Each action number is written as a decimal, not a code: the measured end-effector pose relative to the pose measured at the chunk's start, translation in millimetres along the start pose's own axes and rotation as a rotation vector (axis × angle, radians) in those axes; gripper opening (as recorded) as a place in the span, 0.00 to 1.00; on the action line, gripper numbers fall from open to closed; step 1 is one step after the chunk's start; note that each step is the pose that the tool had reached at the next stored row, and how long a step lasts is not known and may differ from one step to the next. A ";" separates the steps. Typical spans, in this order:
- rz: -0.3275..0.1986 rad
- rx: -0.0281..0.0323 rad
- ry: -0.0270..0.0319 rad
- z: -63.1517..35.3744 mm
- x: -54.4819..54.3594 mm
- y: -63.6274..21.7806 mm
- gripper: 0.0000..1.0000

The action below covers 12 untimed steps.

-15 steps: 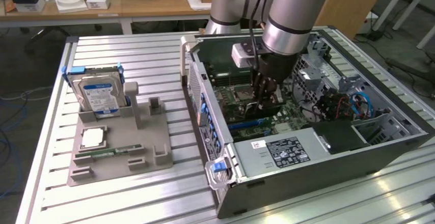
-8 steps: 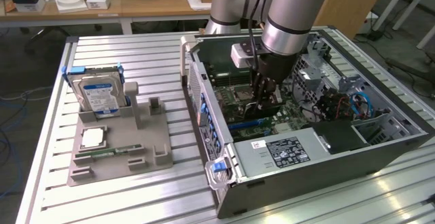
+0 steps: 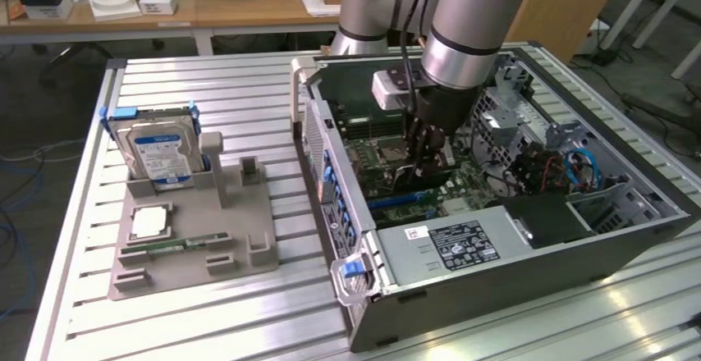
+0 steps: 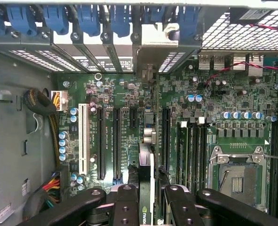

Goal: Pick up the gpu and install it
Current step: 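Insert the gpu into the slot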

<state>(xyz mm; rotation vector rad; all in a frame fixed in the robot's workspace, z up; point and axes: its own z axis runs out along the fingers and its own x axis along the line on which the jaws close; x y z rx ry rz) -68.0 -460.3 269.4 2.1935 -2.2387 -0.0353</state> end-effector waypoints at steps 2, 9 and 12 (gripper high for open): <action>0.000 0.0000 0.0000 0.0 0.0 0.0 0.26; 0.000 0.0001 -0.0001 0.3 0.0 2.7 0.26; 0.000 0.0001 -0.0001 0.6 0.1 5.6 0.26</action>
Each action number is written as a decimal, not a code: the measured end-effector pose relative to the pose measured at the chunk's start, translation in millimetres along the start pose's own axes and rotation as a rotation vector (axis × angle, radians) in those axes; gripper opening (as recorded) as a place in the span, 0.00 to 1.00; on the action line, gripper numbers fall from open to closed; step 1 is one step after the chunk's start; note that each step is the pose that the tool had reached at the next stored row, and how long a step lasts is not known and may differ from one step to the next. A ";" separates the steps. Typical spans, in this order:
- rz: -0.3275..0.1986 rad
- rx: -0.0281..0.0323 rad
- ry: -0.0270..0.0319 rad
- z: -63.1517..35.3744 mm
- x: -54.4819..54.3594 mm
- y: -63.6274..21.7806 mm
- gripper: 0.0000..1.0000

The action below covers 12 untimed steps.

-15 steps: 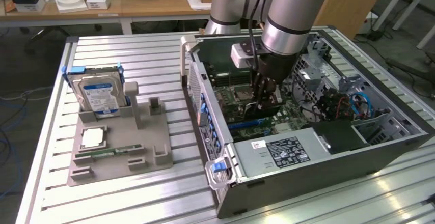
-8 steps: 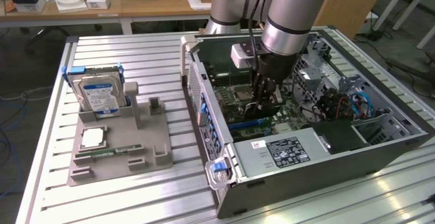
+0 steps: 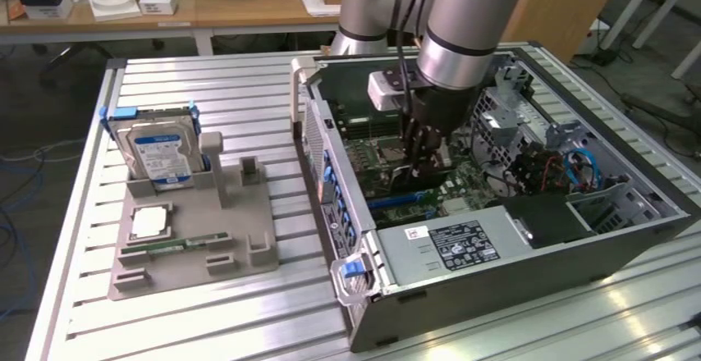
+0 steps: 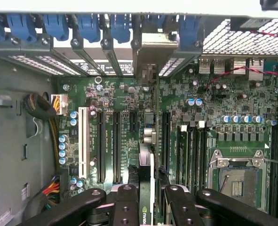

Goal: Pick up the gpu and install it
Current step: 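Insert the gpu into the slot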

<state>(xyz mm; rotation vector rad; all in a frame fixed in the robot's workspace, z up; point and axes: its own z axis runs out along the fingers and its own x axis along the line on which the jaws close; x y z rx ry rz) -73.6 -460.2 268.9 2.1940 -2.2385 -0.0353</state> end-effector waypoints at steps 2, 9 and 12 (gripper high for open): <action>0.000 -0.0001 0.0001 0.0 0.0 0.8 0.26; 0.000 0.0000 -0.0001 0.9 0.1 0.9 0.26; 0.000 -0.0001 0.0000 3.2 0.1 0.8 0.26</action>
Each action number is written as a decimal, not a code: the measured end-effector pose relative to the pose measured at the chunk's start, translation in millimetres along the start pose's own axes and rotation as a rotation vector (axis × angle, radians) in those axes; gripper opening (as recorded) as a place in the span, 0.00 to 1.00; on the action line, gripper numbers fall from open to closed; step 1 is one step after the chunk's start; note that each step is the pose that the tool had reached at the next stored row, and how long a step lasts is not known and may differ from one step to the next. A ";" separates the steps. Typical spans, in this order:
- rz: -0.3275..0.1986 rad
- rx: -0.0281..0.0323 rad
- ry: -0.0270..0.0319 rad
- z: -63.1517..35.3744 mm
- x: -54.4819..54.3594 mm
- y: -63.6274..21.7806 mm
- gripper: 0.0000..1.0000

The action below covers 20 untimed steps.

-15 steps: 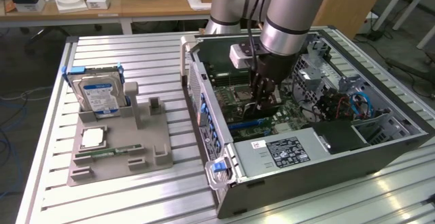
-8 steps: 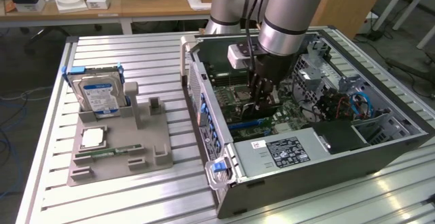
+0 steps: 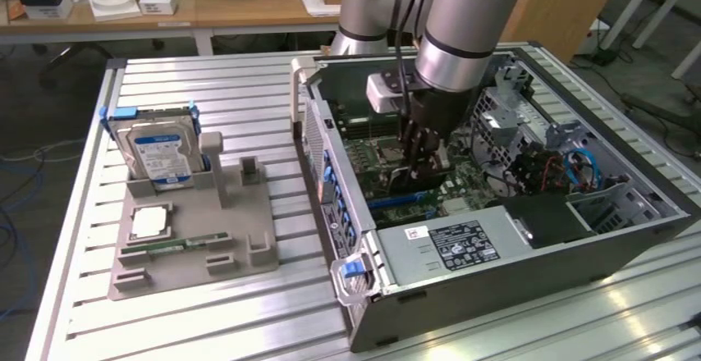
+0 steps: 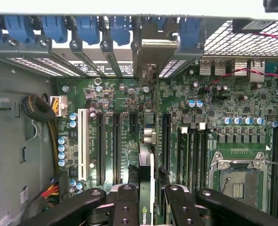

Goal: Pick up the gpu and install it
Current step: 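Insert the gpu into the slot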

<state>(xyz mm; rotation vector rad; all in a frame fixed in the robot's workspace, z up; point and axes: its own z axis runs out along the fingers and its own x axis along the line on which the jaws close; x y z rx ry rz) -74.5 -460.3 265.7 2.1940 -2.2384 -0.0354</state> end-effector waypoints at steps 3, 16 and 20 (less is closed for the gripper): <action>0.000 0.0000 0.0001 2.1 0.0 0.0 0.26; -0.001 -0.0001 0.0002 4.0 0.1 3.8 0.26; -0.009 -0.0002 0.0003 4.4 -0.1 3.8 0.26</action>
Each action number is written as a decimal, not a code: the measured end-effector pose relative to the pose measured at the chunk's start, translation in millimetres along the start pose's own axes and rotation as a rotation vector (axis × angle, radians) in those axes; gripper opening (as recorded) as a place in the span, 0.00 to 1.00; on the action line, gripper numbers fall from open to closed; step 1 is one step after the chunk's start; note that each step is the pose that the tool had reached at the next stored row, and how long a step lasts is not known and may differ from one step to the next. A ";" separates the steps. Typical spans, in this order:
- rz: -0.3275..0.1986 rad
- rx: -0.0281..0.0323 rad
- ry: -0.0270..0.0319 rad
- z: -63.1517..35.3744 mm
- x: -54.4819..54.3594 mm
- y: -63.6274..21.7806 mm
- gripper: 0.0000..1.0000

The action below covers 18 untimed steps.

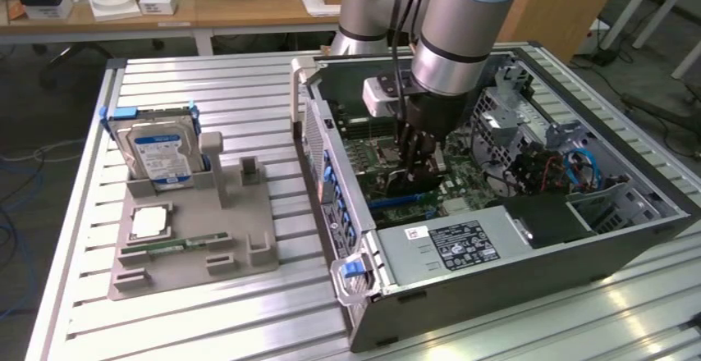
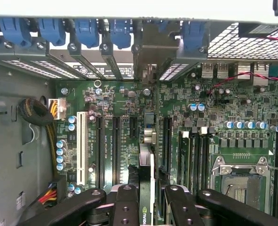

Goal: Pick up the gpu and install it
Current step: 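Insert the gpu into the slot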

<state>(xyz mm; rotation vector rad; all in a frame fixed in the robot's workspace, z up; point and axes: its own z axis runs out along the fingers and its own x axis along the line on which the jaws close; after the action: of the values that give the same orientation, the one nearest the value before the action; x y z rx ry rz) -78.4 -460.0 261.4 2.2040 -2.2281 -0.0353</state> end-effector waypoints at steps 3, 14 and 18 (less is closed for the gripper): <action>-0.002 0.0001 0.0000 0.2 0.0 0.0 0.26; -0.002 0.0001 -0.0003 1.3 -0.5 -0.1 0.26; -0.002 0.0001 -0.0008 1.6 -0.5 -0.1 0.26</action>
<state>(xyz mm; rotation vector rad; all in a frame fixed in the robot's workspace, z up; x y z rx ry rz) -78.3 -459.5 259.8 2.2069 -2.2261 -0.0361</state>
